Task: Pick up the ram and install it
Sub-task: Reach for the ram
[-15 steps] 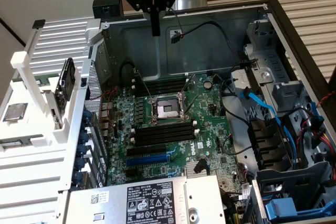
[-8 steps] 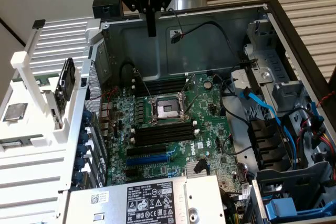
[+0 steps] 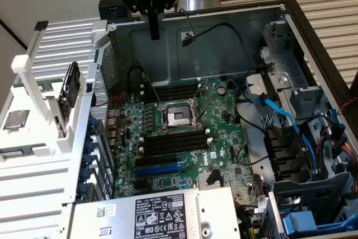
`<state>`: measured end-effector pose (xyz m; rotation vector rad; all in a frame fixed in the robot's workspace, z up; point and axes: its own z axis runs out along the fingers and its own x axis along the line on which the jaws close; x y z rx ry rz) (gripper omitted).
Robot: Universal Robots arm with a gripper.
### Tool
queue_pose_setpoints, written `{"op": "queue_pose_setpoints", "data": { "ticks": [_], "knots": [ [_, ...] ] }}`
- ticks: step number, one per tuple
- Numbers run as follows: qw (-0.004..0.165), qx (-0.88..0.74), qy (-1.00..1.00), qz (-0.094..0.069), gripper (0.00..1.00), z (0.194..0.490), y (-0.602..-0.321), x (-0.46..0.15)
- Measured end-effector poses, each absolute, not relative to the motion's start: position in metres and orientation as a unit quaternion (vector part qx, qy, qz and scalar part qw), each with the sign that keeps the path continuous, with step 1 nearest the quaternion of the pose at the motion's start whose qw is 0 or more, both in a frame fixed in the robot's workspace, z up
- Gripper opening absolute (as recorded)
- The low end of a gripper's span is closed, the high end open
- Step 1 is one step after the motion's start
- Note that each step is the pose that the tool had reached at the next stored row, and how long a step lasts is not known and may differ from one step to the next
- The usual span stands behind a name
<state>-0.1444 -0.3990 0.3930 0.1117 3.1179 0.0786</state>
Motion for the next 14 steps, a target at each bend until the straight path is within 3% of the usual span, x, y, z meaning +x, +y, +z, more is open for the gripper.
{"op": "queue_pose_setpoints", "data": {
  "ticks": [14],
  "knots": [
    [0.01,0.036,0.999,0.025,0.1,0.393,-0.399,-0.216]
  ]
}}
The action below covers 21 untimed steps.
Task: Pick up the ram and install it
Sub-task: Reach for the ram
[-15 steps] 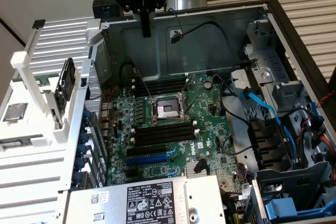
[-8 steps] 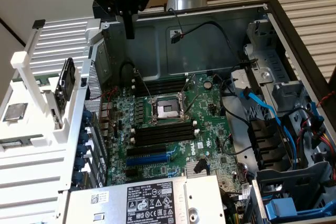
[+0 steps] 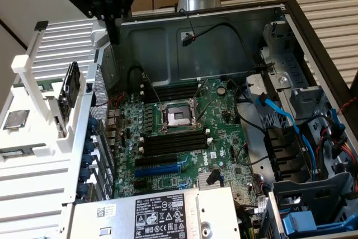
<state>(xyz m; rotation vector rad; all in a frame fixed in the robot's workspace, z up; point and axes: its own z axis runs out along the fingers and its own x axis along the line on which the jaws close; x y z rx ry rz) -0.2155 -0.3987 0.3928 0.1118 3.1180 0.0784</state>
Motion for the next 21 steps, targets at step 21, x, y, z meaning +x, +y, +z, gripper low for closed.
{"op": "queue_pose_setpoints", "data": {
  "ticks": [21],
  "knots": [
    [0.01,0.034,0.999,0.018,0.1,0.392,-0.378,-0.312]
  ]
}}
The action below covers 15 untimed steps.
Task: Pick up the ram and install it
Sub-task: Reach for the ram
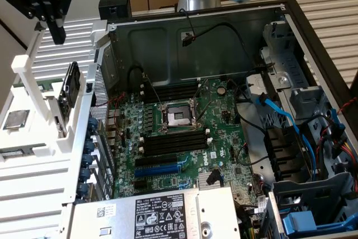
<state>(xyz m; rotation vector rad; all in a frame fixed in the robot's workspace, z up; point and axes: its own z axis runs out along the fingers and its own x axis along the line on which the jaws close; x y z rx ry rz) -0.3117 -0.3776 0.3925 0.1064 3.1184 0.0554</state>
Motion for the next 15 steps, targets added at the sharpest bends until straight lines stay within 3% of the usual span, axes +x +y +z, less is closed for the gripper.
{"op": "queue_pose_setpoints", "data": {
  "ticks": [15],
  "knots": [
    [0.011,0.033,0.999,0.012,0.1,0.392,-0.357,-0.369]
  ]
}}
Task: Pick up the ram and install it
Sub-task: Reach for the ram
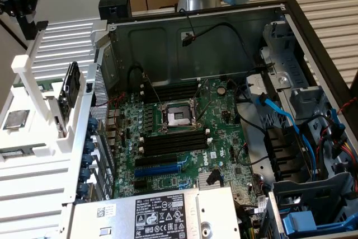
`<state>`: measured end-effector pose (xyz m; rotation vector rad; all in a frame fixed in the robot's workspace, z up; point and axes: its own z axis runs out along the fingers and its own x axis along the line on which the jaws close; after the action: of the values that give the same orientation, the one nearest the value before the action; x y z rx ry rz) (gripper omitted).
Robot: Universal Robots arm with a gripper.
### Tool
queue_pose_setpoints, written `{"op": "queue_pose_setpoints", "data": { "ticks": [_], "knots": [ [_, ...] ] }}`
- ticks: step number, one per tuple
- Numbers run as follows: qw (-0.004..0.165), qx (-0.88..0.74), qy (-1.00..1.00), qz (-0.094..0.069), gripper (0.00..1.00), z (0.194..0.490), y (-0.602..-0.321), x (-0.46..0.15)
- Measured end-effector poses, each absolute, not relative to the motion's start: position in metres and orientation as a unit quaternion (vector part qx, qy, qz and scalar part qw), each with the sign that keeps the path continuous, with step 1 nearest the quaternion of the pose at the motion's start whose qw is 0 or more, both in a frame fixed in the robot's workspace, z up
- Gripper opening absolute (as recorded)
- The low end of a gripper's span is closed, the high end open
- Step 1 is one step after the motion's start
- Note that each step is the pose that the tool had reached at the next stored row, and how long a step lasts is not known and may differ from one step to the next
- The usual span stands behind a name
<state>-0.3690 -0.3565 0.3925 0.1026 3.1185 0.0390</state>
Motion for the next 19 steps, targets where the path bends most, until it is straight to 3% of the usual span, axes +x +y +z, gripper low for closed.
{"op": "queue_pose_setpoints", "data": {
  "ticks": [19],
  "knots": [
    [0.011,0.032,0.999,0.009,0.1,0.392,-0.33,-0.456]
  ]
}}
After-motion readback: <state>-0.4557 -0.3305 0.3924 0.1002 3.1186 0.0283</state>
